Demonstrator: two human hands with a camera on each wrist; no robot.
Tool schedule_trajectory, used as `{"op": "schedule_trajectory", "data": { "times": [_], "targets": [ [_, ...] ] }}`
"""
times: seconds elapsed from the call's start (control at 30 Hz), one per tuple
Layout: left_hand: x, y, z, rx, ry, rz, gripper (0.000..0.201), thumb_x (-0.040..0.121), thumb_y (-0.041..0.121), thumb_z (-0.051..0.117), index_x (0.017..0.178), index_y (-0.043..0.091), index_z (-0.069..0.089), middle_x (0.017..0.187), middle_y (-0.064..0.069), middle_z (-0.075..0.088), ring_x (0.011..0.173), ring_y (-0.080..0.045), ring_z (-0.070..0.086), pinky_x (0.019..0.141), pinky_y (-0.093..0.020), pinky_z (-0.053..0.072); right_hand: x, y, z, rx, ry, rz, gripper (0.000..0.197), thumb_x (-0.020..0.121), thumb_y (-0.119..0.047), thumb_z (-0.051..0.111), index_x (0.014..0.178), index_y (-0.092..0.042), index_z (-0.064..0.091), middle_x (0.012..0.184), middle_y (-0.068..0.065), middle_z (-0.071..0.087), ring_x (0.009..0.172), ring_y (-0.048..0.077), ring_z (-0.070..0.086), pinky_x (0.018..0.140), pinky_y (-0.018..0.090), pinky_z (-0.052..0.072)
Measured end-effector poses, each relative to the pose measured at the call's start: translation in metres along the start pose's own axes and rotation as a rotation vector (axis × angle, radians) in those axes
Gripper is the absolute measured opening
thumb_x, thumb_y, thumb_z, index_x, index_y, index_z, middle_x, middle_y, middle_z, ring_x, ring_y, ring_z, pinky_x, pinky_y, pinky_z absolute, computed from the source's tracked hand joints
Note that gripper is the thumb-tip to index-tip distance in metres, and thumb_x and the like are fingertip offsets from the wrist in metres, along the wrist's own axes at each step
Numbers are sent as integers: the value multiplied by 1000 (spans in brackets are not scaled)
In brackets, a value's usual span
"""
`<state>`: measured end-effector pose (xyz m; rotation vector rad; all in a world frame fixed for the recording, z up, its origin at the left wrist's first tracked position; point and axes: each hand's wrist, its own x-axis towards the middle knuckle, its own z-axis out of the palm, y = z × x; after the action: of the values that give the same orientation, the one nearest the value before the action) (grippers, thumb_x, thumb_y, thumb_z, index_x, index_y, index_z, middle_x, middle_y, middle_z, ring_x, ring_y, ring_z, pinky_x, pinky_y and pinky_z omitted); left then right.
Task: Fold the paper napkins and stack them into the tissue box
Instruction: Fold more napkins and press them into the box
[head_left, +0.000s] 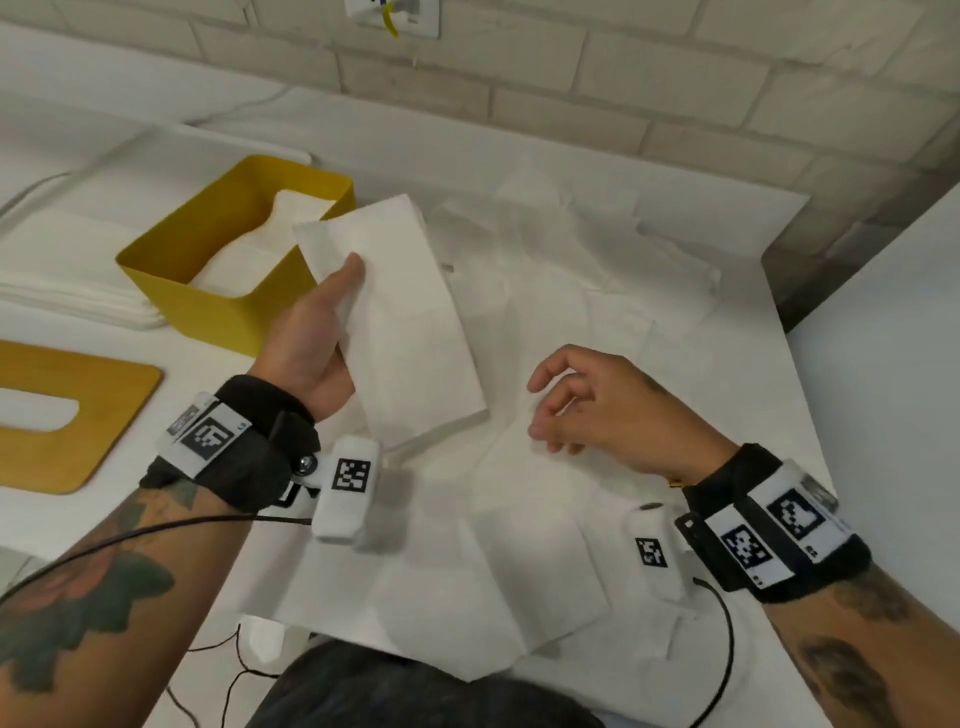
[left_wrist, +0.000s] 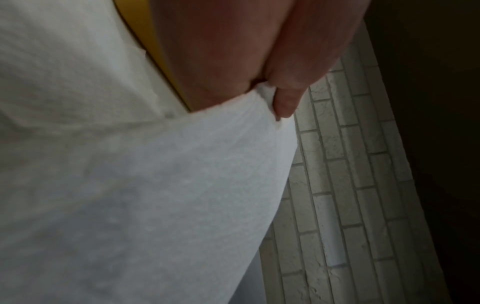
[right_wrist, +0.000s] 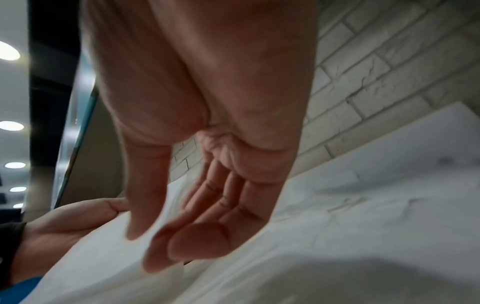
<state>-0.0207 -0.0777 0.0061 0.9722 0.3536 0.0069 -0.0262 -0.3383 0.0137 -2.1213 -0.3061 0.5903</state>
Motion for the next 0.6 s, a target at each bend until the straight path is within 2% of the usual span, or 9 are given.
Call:
{"op": "schedule_trajectory", "data": {
  "times": [0.1,0.17,0.27,0.33,0.43,0.5,0.53,0.6],
  "targets": [
    [-1,1,-4,-6,0,1,25,106,28,52,121,15,66,116,-5,77,107,-21,74,85,-36,63,-14,-6,-2,-135,-147,-25,26,84,-35,81,105,-36,65,97,-12,75,89,10,69,85,27,53],
    [-3,-2,-3,-3,-3,-4,25,106,28,52,122,15,66,115,-5,77,107,-21,74,84,-36,63,-13,-12,9,-186,-302,-32,31,83,-41,80,110,-36,65,104,-15,74,97,0,68,84,19,49],
    [-4,-9,1,16,2,-16,27,105,28,53,125,14,66,114,-5,77,106,-21,74,85,-36,63,-5,-21,31,-227,-471,-25,38,83,-45,80,115,-35,61,105,-16,75,93,-6,67,83,17,48],
    [-4,-10,1,28,-5,-21,31,105,30,54,128,13,66,119,-6,76,110,-22,73,88,-37,62,0,-25,44,-261,-545,-40,41,84,-41,81,117,-31,59,102,-10,75,90,-2,67,86,20,51],
    [-3,-8,-4,11,-15,-32,34,105,31,53,131,12,65,123,-8,74,113,-23,71,92,-38,61,6,-27,56,-248,-630,-84,34,88,-22,79,116,-21,61,93,2,72,80,5,63,85,27,52],
    [-4,-7,-8,-3,-3,-40,34,105,31,53,130,11,65,124,-8,74,113,-23,71,91,-38,61,8,-29,48,-150,-640,-139,26,89,-11,76,111,-16,64,88,0,68,77,7,61,84,28,52],
    [-4,-7,-9,-8,5,-38,34,105,31,53,130,12,64,123,-8,74,113,-23,71,90,-38,61,8,-31,38,-73,-599,-174,22,89,-7,75,107,-15,66,89,-2,67,76,8,61,82,25,51],
    [-5,-7,-12,-25,23,-33,35,105,32,53,132,13,63,122,-7,75,112,-23,72,88,-38,60,7,-35,12,153,-413,-263,18,87,1,74,98,-13,69,91,-6,69,79,7,63,77,17,49]
  ]
}}
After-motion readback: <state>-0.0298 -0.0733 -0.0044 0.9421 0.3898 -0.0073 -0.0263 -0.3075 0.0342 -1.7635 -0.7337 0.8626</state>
